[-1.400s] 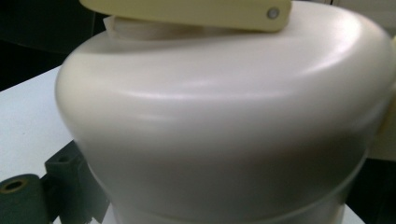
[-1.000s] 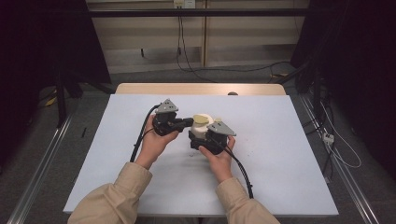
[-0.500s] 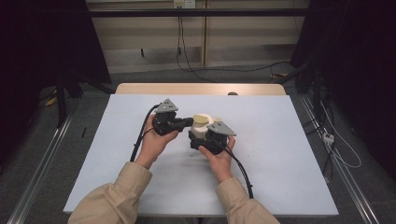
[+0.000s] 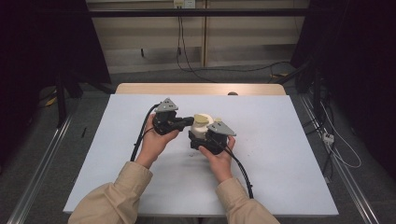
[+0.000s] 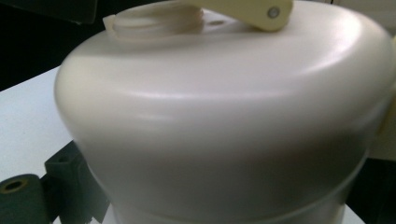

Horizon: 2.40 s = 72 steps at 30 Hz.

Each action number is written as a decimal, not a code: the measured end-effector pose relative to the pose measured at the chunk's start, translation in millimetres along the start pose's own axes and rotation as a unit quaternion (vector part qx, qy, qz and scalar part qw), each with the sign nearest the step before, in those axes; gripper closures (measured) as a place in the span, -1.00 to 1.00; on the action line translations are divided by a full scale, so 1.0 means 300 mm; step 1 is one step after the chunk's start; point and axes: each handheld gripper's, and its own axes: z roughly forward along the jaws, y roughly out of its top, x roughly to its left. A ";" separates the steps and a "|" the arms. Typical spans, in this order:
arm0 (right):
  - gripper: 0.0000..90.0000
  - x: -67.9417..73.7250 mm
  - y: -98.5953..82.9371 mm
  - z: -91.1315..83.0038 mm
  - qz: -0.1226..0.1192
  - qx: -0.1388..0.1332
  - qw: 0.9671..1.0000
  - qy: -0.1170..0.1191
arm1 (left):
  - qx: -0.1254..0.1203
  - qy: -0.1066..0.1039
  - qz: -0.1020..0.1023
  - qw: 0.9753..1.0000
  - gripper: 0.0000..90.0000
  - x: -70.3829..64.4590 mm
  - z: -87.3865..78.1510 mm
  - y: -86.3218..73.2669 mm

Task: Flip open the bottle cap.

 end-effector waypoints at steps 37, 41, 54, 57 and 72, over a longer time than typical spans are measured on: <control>-0.90 0.000 0.000 0.000 0.000 0.001 1.000 0.000 | -0.008 -0.010 0.005 1.000 1.00 -0.024 0.020 0.026; -0.90 0.000 0.000 0.000 0.000 0.001 1.000 0.000 | -0.006 -0.009 0.006 1.000 1.00 -0.022 0.021 0.029; -0.90 0.000 0.000 0.000 0.000 0.001 1.000 0.000 | -0.009 -0.013 0.004 1.000 1.00 -0.029 0.028 0.034; -0.90 0.000 0.000 0.000 0.000 0.001 1.000 0.000 | -0.011 -0.014 0.003 1.000 0.99 -0.030 0.029 0.036; -0.90 0.001 0.000 0.000 0.000 0.001 1.000 -0.001 | -0.011 -0.016 0.007 1.000 0.99 -0.034 0.033 0.044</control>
